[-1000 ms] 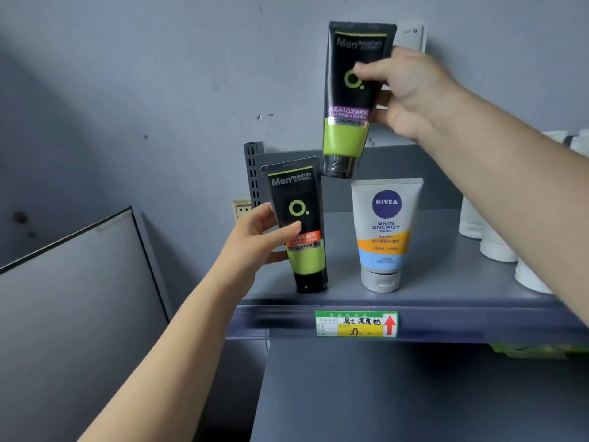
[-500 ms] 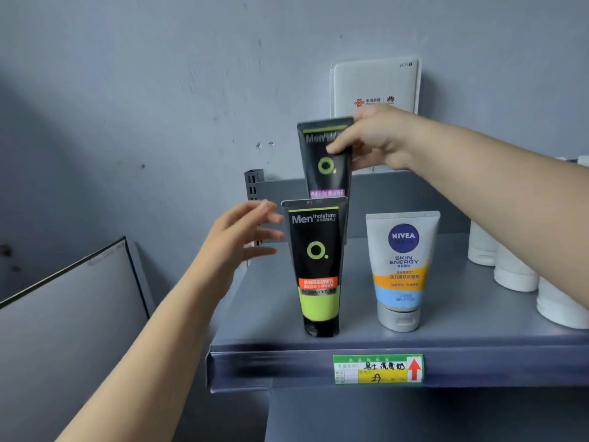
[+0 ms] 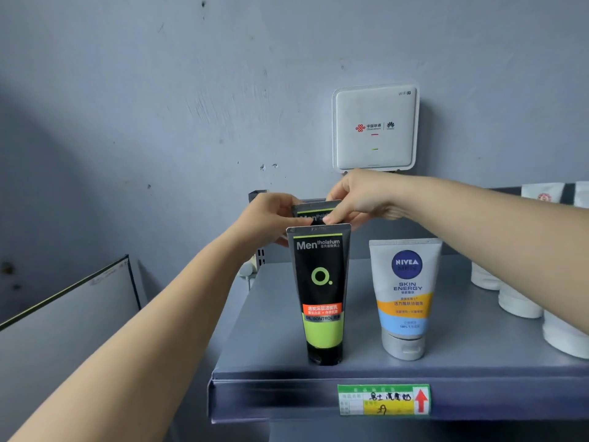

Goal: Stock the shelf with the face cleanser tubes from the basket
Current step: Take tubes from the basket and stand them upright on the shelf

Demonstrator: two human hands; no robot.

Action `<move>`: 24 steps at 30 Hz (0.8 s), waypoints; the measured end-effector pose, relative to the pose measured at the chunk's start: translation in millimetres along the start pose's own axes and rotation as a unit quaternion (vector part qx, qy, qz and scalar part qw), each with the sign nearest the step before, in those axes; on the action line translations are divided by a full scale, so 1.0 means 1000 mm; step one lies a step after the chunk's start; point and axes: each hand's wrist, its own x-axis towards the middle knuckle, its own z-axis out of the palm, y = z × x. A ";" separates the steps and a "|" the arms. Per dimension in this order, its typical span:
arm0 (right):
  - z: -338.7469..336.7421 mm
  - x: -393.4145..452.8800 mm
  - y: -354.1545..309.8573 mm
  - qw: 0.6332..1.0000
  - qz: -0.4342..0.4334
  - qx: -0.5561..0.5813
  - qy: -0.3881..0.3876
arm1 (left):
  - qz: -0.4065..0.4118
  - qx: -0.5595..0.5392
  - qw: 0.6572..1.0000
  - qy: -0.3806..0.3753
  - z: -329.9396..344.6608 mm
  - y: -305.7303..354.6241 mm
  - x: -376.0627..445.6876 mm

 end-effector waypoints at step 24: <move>-0.019 -0.030 -0.017 0.996 -0.038 -0.075 0.025 | -0.019 0.031 0.999 0.021 -0.020 0.015 -0.003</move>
